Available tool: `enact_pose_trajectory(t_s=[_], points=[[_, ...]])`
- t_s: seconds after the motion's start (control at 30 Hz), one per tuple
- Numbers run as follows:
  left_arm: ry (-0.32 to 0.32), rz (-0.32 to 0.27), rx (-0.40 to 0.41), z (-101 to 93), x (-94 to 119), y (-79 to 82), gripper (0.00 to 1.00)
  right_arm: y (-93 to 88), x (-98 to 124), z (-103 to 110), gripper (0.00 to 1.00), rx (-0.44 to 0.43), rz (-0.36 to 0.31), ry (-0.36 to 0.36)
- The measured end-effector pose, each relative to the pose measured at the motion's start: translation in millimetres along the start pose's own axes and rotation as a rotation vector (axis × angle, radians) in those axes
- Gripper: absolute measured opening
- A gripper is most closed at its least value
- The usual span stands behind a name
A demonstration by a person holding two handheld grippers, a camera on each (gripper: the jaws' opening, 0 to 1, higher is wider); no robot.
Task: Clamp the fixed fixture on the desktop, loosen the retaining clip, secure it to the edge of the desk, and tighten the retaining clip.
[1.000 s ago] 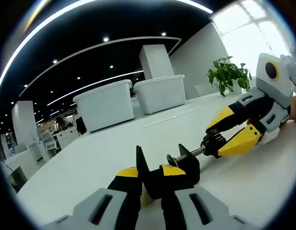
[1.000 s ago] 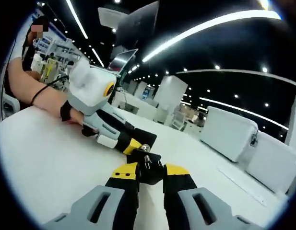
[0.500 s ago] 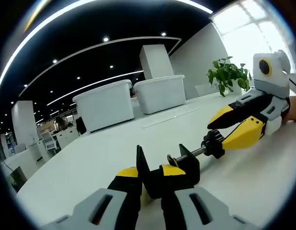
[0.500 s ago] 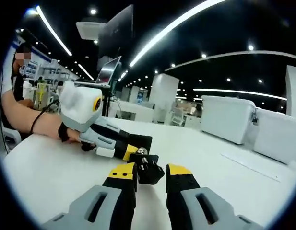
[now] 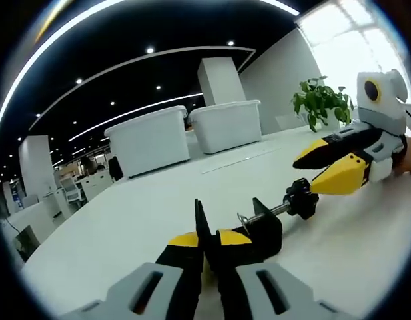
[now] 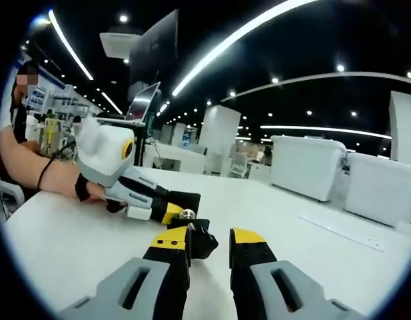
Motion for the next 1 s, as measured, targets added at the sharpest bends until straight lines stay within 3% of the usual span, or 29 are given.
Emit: enact_pose_trajectory(t_s=[0.3, 0.43, 0.53, 0.57, 0.67, 0.8, 1.0], points=[[0.038, -0.005, -0.021, 0.1, 8, 4.9, 0.03, -0.2, 5, 16, 0.2, 0.082, 0.031, -0.024], [0.067, 0.011, -0.06, -8.6, 13, 7.2, 0.03, 3.3, 7, 23, 0.2, 0.122, 0.036, -0.038], [0.097, -0.009, -0.124, -13.9, 15, 10.7, 0.03, 15.6, 14, 21, 0.2, 0.141, 0.025, -0.116], [0.102, -0.012, -0.13, -15.1, 16, 11.4, 0.03, 18.3, 19, 19, 0.19, 0.174, 0.051, -0.169], [0.116, -0.032, -0.152, -15.1, 18, 14.4, 0.03, 30.6, 25, 26, 0.13, 0.276, 0.064, -0.241], [0.116, -0.029, -0.148, -13.2, 17, 14.0, 0.03, 33.7, 24, 41, 0.13, 0.252, 0.042, -0.22], [0.1, -0.016, -0.12, -9.9, 16, 11.5, 0.03, 15.8, 16, 35, 0.13, 0.25, 0.082, -0.208]])
Point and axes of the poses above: the point that each gripper's makers call its tool centre point, and the gripper's own axes: x roughly backward along the fingers, z roughly to its left, y roughly out of its top, the point moved 3 cm from there along x, roughly backward along the fingers, and after that the axes turned 11 degrees about z, right-handed, at the moved point
